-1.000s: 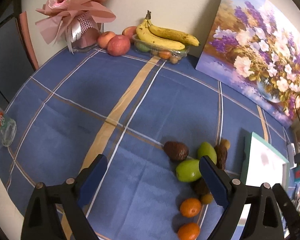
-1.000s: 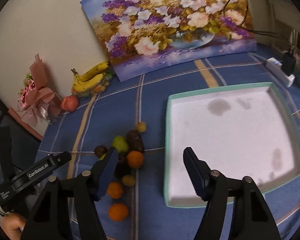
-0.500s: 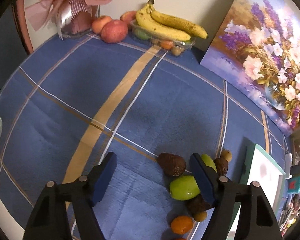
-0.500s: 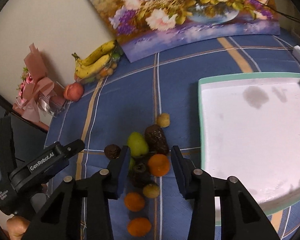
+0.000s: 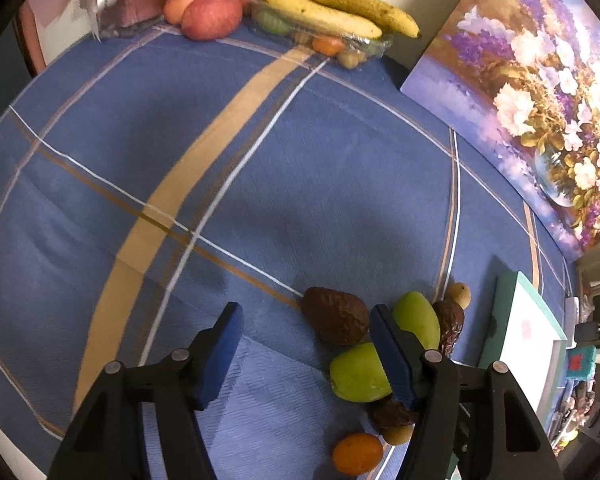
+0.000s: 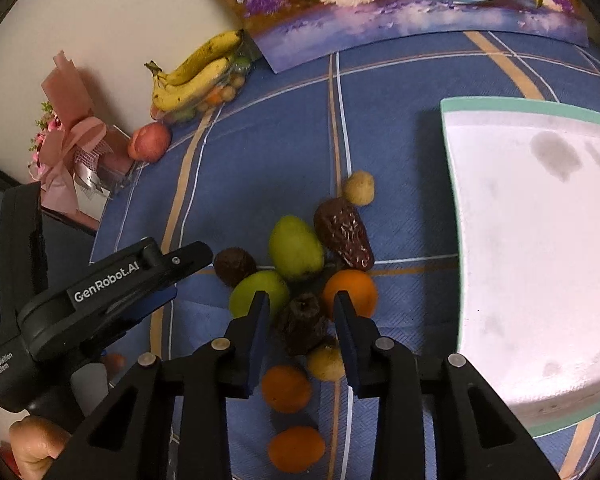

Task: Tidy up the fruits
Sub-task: 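Grasp a brown avocado with the left tool while the right tool grasps a dark date, then carry the avocado into the white tray and open the left tool while the right tool releases the date there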

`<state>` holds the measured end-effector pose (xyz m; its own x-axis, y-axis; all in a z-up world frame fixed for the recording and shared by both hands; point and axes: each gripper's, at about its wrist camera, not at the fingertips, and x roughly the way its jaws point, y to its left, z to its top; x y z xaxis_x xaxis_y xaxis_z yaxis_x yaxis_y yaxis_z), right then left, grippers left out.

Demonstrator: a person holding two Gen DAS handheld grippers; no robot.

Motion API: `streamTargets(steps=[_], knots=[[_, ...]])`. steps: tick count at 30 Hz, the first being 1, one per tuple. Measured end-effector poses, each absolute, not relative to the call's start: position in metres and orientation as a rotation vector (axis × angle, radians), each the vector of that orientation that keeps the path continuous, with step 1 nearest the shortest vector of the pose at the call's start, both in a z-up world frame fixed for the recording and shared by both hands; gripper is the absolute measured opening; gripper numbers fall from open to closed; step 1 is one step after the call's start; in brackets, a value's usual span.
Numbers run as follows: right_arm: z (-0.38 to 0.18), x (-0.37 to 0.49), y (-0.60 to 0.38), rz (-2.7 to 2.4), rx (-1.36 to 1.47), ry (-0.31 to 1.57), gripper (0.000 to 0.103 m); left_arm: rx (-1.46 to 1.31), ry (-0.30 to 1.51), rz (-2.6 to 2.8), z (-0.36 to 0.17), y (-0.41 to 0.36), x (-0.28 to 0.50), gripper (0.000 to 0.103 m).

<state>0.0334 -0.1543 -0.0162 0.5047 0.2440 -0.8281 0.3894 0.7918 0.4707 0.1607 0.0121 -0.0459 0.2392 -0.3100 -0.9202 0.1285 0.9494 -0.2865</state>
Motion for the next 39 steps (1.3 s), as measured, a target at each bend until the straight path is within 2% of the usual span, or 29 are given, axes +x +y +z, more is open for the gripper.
streamTargets(steps=[6,8,12,15,20,23,39], knots=[[-0.018,0.034,-0.154,-0.102,0.681,1.062,0.028,-0.185,1.309,-0.328,-0.055,0.006,0.164,0.066],[-0.018,0.034,-0.154,-0.1,0.684,1.063,0.025,-0.184,1.312,-0.335,-0.057,0.002,0.166,0.058],[-0.018,0.034,-0.154,-0.093,0.686,1.06,0.024,-0.198,1.317,-0.352,-0.061,-0.002,0.168,0.056],[-0.019,0.036,-0.154,-0.09,0.688,1.057,0.023,-0.2,1.315,-0.379,-0.06,-0.006,0.167,0.044],[-0.018,0.036,-0.153,-0.089,0.681,1.056,0.022,-0.194,1.31,-0.384,-0.057,-0.008,0.165,0.04],[-0.018,0.035,-0.153,-0.089,0.685,1.052,0.022,-0.202,1.29,-0.383,-0.051,-0.004,0.163,0.028],[0.005,0.021,-0.162,-0.102,0.678,0.976,0.022,-0.224,1.269,-0.368,-0.046,0.001,0.163,0.029]])
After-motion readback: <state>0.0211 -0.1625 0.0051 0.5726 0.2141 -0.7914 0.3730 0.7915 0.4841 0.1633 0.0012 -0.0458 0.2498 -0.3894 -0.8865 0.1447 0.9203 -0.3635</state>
